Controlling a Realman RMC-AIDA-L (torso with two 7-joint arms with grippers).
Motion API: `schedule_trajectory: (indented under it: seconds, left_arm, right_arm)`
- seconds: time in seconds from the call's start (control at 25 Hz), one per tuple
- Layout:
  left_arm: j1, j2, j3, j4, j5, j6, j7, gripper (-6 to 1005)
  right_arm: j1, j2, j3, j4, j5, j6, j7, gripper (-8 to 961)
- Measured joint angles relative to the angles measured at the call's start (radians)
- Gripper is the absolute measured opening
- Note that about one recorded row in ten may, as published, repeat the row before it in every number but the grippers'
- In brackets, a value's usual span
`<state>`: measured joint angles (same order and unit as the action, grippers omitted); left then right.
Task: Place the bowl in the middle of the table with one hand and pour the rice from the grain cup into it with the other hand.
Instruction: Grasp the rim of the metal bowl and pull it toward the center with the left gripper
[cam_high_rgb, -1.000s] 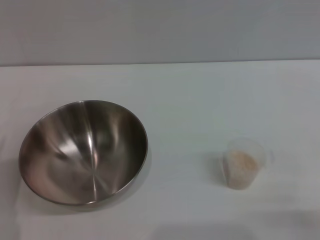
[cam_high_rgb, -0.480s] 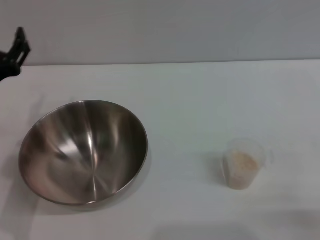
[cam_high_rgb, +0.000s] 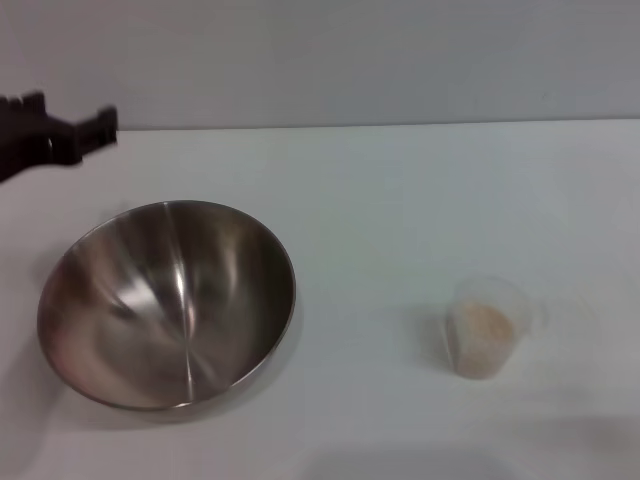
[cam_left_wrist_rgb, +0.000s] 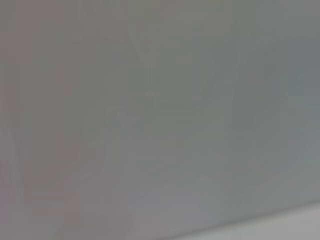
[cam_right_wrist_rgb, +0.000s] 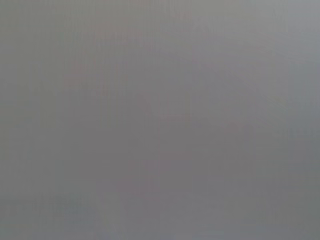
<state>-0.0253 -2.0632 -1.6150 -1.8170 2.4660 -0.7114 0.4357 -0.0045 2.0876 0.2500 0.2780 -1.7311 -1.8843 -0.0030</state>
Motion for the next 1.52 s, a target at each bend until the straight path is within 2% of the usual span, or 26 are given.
schedule_trajectory:
  seconds: [0.2, 0.48, 0.84, 1.52]
  left_arm:
    - [0.018, 0.000, -0.034, -0.055, 0.006, -0.155, 0.003, 808]
    - [0.069, -0.002, -0.007, -0.058, 0.012, -0.204, 0.032, 809]
    - [0.076, -0.002, 0.007, -0.024, 0.030, -0.210, 0.057, 810]
    - [0.024, -0.004, -0.007, 0.084, 0.089, -0.197, 0.059, 807]
  right_arm:
    - [0.000, 0.002, -0.002, 0.000, -0.001, 0.001, 0.000, 836]
    - [0.002, 0.001, -0.009, -0.002, -0.001, 0.004, 0.000, 836]
    - [0.006, 0.000, -0.011, -0.003, -0.001, 0.015, 0.000, 835]
    - [0.011, 0.000, -0.013, -0.003, -0.001, 0.023, 0.000, 836]
